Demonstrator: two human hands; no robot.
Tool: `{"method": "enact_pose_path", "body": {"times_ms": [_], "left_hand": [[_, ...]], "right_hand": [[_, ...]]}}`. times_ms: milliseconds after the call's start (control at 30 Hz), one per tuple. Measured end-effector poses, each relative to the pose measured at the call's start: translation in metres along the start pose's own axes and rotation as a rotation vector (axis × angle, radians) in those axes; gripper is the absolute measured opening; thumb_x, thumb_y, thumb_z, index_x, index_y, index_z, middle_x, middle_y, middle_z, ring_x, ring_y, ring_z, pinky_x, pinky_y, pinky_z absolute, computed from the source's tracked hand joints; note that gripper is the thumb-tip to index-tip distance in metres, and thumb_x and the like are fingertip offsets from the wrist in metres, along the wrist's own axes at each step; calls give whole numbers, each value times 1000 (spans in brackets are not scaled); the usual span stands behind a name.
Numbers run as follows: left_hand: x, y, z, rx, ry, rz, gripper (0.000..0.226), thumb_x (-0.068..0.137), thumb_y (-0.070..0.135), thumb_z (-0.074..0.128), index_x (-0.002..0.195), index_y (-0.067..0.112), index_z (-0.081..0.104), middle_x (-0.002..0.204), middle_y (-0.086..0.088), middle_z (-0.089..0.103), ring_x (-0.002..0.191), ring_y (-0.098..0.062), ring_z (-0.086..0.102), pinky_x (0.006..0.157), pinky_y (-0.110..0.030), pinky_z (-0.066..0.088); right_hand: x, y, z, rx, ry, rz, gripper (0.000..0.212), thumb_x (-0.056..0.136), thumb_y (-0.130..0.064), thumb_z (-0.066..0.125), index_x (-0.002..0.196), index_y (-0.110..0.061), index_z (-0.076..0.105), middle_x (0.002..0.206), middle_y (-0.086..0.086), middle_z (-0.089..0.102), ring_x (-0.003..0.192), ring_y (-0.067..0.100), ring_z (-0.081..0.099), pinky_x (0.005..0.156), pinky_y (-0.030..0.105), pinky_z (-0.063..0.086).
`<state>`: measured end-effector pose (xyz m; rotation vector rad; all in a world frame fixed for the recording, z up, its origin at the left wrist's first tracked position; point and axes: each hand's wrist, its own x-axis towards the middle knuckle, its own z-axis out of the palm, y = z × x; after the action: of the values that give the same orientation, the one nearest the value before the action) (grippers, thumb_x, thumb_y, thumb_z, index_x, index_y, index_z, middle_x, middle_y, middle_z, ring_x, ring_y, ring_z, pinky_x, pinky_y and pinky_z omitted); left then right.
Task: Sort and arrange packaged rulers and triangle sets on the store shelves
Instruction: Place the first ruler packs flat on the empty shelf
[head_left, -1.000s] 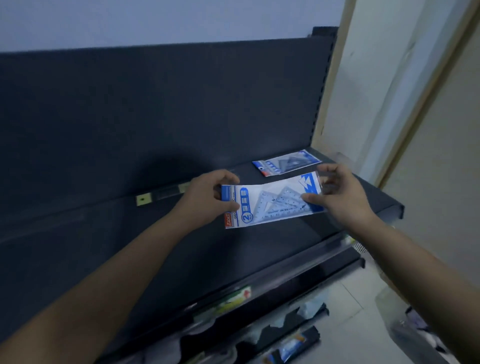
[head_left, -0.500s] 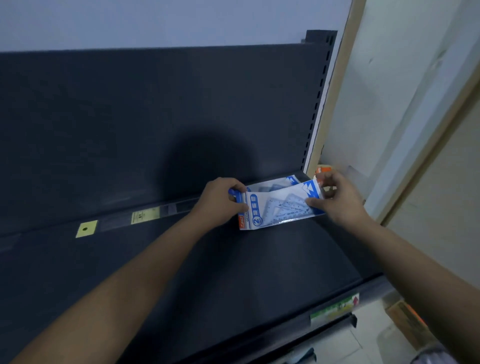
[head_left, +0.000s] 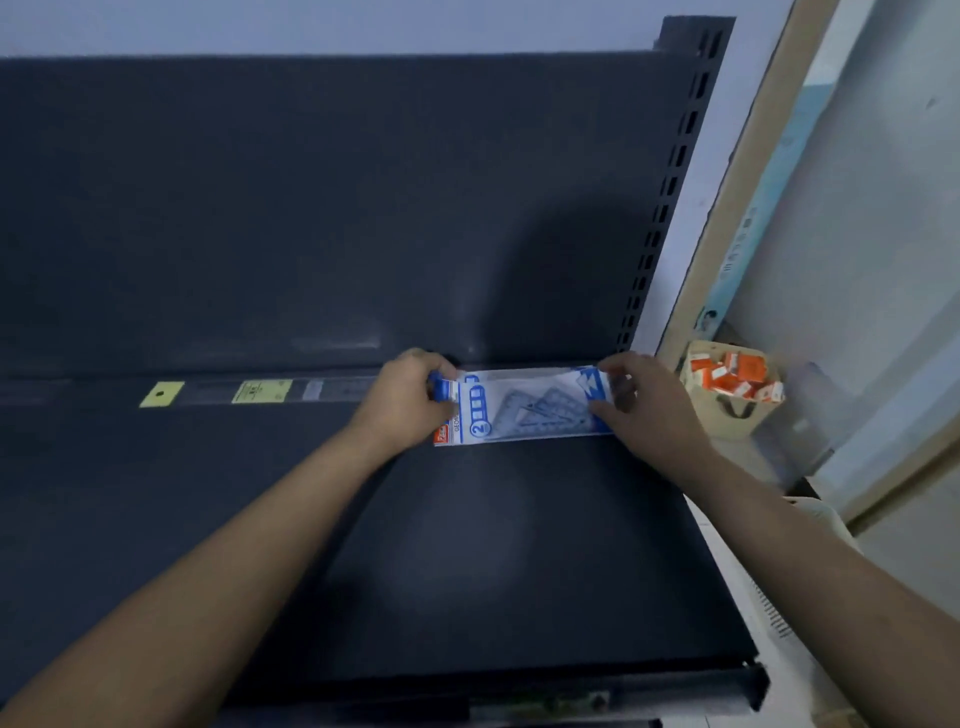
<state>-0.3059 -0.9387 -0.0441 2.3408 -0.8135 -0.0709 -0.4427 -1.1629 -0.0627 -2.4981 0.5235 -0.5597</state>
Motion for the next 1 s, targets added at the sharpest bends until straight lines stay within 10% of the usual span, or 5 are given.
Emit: {"method": "enact_pose_path", "body": {"times_ms": [367,767,1000], "left_hand": [[-82,4,-40,562,87,-37,61,88,59,46,131,16,49,135,-1,49,122,-25,46,101,-36,32],[-233,-132,-206,815,175,-296,71,88,69,24,134,19,42,143,-3,41,129,-24,38,102,-37,28],[-329,-231,-331,871,223,-475,80,83,74,16,132,18,45,138,-4,45,127,-26,40,103,-40,30]], "right_hand": [[-9,-87,11,-33,-120,-356,40,82,-24,68,118,-11,57,124,6,52,110,26,50,97,34,37],[-84,-328,129,104,-185,-612,42,80,-27,72,116,-10,60,127,12,50,123,28,46,101,31,32],[-129,-493,215,138,-335,-650,66,87,-49,56,144,-30,30,153,-1,27,141,23,24,112,40,27]]}}
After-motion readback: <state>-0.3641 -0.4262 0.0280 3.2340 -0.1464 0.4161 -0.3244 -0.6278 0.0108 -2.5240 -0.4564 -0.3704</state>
